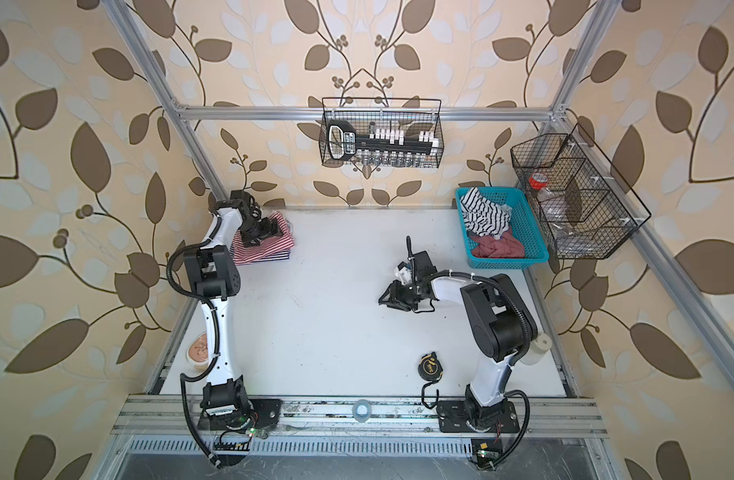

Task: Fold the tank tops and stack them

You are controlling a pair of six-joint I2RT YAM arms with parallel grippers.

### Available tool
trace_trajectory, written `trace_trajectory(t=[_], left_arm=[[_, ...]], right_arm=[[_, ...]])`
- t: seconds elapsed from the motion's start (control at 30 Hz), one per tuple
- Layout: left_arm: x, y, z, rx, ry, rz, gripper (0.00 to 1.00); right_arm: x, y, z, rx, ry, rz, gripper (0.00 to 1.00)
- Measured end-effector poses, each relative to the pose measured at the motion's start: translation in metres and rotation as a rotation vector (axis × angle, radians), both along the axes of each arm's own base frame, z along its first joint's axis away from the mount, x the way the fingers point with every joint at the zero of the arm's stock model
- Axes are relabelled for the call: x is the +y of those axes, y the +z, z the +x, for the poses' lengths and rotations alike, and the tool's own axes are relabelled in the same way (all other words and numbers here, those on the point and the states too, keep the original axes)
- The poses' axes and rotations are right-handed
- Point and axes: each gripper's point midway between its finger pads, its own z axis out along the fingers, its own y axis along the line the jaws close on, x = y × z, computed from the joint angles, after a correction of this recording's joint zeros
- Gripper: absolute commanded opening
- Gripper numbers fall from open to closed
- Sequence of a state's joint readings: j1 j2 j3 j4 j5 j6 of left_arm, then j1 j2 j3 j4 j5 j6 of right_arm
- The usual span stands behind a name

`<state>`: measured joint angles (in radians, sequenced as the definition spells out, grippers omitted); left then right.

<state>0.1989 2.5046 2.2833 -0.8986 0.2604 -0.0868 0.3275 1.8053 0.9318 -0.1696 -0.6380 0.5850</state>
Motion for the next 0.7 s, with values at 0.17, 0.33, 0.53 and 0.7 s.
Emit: trace_trajectory(t=[0.17,0.33,0.53,0.7], left_arm=[[-0.001,0.046,-0.008,-0.107,0.019,0.022,0.99],[-0.011,0.187,-0.029,-0.446,0.008,0.068,0.99],[-0.043,0.316,-0.137,-0.831,-0.021,0.112,0.99],[-0.050,0.266,-0.189,-0.843,0.010,0.130,0.99]], right_arm=[[-0.010,0.033,0.015,-0.086,-0.016,0.009,0.76],[-0.052,0.133,0.048,-0.373,-0.108,0.027,1.00],[-0.141,0.251,0.040,-0.845,-0.335,-0.156,1.00],[-0.185,0.248,0.014,-1.042,-0.466,-0.391,1.00]])
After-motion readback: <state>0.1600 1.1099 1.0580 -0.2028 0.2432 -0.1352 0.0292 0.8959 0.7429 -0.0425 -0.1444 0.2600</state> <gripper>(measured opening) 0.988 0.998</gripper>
